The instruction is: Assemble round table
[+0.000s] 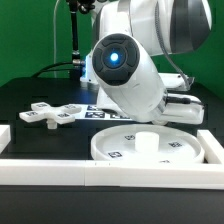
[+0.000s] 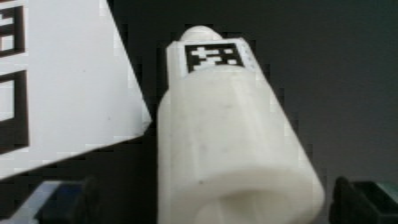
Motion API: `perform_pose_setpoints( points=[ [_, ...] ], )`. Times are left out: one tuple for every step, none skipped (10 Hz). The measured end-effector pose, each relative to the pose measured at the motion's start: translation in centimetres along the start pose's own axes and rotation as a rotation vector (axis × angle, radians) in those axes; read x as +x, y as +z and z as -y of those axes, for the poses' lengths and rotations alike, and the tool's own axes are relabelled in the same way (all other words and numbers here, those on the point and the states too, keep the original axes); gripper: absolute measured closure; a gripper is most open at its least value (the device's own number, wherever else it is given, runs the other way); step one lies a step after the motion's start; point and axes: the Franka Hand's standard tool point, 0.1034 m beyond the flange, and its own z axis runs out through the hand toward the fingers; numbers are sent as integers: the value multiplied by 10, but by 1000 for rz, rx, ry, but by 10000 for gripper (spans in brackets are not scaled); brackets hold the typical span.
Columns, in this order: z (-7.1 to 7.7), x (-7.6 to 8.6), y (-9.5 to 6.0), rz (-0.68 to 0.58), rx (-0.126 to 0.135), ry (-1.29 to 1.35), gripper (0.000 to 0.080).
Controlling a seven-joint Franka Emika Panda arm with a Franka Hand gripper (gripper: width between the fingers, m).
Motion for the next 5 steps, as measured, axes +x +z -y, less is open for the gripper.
perform_pose_setpoints(
  points=[
    [-1,-1,2,4,-1,1,151],
    [0,-1,3,5,-2,0,273],
    [1,-2,4,5,-5,-3,394],
    [2,-2,4,6,-8,-6,394],
    [2,-2,5,5,-8,-11,392]
  ],
)
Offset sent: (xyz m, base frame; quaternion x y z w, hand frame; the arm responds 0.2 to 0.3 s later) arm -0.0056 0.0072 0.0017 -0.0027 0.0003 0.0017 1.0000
